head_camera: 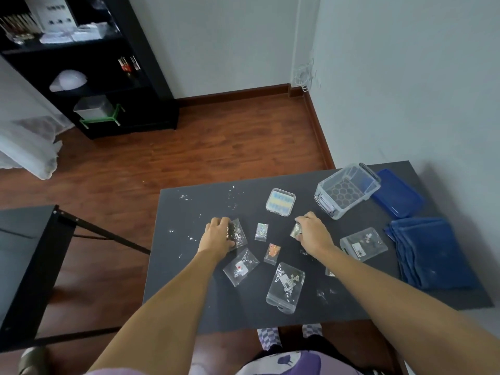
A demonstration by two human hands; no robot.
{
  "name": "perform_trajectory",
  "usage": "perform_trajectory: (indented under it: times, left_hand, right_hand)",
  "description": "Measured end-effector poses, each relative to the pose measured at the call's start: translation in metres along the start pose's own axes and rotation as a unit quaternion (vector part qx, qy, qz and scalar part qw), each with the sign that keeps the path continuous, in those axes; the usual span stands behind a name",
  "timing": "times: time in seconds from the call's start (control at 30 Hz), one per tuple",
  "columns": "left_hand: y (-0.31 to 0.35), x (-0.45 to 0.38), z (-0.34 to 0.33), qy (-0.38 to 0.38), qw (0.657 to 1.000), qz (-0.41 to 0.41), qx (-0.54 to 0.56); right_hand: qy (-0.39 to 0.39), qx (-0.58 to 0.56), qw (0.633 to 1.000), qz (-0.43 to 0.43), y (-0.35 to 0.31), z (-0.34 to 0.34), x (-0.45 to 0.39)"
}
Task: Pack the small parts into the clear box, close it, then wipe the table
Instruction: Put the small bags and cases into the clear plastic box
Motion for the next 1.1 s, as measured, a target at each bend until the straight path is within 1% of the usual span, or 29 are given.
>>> perform_trajectory:
  times: [0.1,0.2,0.3,0.4,0.5,0.6,0.7,0.83,0.93,1.0,1.1]
  left_hand:
    - [-0.001,-0.002,0.003,0.012,0.999,0.029,0.019]
    - [-0.001,0.000,0.005,0.009,0.998,0.062,0.005]
    - [-0.001,0.001,0.008,-0.015,0.997,0.077,-0.014]
    - [0.006,-0.005,0.023,0.000,0.997,0.079,0.005]
    - [0.028,-0.022,0.048,0.052,0.997,0.052,0.039]
    - [0.064,-0.044,0.068,0.098,0.993,0.004,0.062]
    - [0.113,-0.065,0.078,0.131,0.983,-0.049,0.119]
    - [0.184,-0.088,0.074,0.121,0.972,-0.106,0.171]
    - [0.222,-0.102,0.057,0.095,0.968,-0.127,0.197]
    - [0.239,-0.109,0.043,0.076,0.967,-0.138,0.199]
    - [0.256,-0.118,0.027,0.065,0.969,-0.137,0.196]
  right_hand:
    - [-0.011,-0.011,1.000,-0.005,-0.004,0.002,-0.003]
    - [-0.024,-0.022,0.999,-0.002,-0.006,0.005,-0.004]
    - [-0.036,-0.017,0.999,0.011,-0.006,0.007,-0.002]
    - [-0.043,-0.006,0.999,0.032,-0.007,0.012,0.004]
    - [-0.034,-0.057,0.995,0.069,-0.008,0.029,0.009]
    - [-0.005,-0.120,0.987,0.108,-0.001,0.062,0.013]
    - [0.046,-0.191,0.975,0.105,0.024,0.102,0.011]
    - [0.102,-0.249,0.962,0.038,0.077,0.147,-0.004]
    - [0.127,-0.236,0.963,-0.027,0.117,0.165,-0.023]
    - [0.131,-0.230,0.964,-0.039,0.133,0.171,-0.033]
    - [0.126,-0.236,0.963,-0.031,0.140,0.176,-0.039]
Point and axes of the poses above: each hand's wrist, its own x-axis away from the middle knuckle, its own z-axis out of the back of the hand, y = z × x, the point moved 7 cm from there along -x, towards the middle knuckle, and after that the axes turned 13 degrees about -z, right-handed, at the moved point
